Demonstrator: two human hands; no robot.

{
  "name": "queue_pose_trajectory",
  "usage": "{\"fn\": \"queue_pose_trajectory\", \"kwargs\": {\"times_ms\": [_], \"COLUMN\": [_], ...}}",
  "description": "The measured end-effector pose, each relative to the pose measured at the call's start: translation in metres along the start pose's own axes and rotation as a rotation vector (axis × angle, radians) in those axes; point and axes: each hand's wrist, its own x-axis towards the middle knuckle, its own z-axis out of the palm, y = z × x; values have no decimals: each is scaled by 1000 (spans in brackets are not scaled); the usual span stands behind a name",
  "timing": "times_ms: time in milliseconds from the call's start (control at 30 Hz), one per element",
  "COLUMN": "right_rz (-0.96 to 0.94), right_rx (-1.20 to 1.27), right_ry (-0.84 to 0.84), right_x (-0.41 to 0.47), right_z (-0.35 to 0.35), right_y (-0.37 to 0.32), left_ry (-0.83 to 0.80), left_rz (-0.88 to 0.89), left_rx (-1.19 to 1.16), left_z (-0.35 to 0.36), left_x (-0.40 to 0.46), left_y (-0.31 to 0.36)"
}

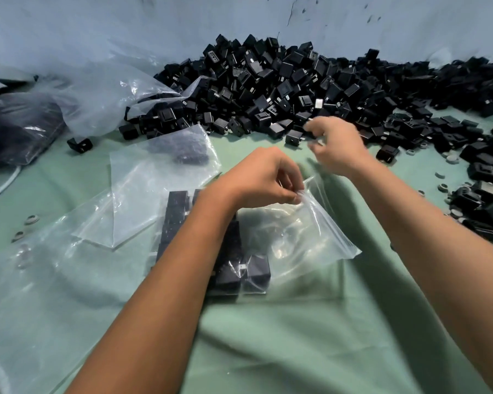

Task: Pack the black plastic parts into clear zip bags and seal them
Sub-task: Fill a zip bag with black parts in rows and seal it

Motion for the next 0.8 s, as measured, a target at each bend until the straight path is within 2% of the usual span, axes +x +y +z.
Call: {"fn": "queue_pose_trajectory", "kwargs": {"times_ms": [33, 133, 167, 233, 400, 433, 533, 567, 633, 700, 800], "right_rz": [-106, -250, -267, -265, -94, -20, 240, 270, 209, 92, 28], "right_rx": [-139, -360, -399, -361, -60, 86, 795, 970, 1172, 1265, 1028], "right_ry": [-96, -331, -354, -266, -153, -130, -108, -104, -141, -280, -512], "right_x": [13, 33, 33, 27, -1, -11, -48, -58, -76, -87, -95], "right_z": [5, 24, 30, 36, 21, 18, 5, 0, -7, -15, -23], "right_y": [-4, -11, -10, -6, 10, 12, 16, 17, 18, 17, 14], "left_ry": [0, 1, 2, 4, -13, -16, -15, -12, 5, 21, 34], "left_rz": [3, 12, 15, 32, 33, 20, -14, -17, -15, -10, -6], "left_rx": [-18, -80, -98, -108, -112, -114, -100, -90, -76, -65, -45], "left_z": [-1, -5, -6, -8, -8, -8, -9, -10, -12, -13, -12], "left_x": [0, 0, 0, 0, -1, -1, -4, -4, -5, -4, -3], "left_y": [0, -2, -3, -5, -5, -5, -7, -6, -6, -5, -2]}}
